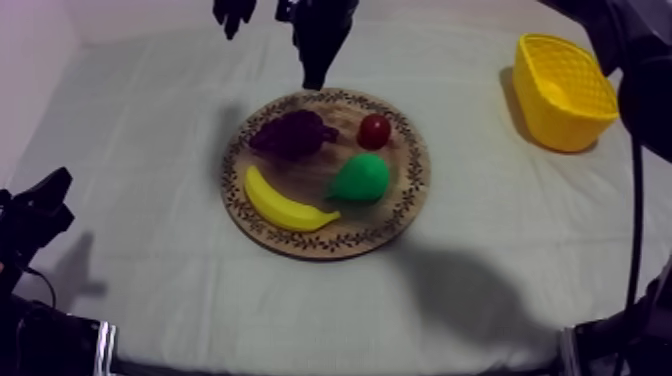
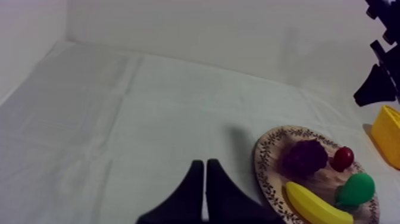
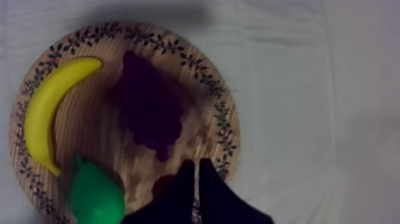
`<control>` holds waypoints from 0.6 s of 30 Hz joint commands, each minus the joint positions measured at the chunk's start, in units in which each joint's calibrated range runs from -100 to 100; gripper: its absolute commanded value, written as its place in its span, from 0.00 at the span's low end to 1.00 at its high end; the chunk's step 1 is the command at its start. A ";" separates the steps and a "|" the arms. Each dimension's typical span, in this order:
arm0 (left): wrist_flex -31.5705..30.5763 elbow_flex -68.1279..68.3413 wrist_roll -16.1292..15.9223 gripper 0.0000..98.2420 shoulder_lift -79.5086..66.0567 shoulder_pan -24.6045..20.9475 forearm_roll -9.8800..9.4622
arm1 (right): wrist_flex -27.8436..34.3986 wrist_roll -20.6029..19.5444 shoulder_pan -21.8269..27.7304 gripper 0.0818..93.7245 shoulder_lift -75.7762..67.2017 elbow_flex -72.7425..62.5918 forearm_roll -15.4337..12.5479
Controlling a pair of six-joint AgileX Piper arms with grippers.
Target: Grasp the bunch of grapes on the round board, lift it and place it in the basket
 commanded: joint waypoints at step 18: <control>-0.04 -0.03 -0.01 0.00 0.00 -0.03 0.02 | 7.61 1.22 -0.59 0.51 3.99 -4.80 -1.78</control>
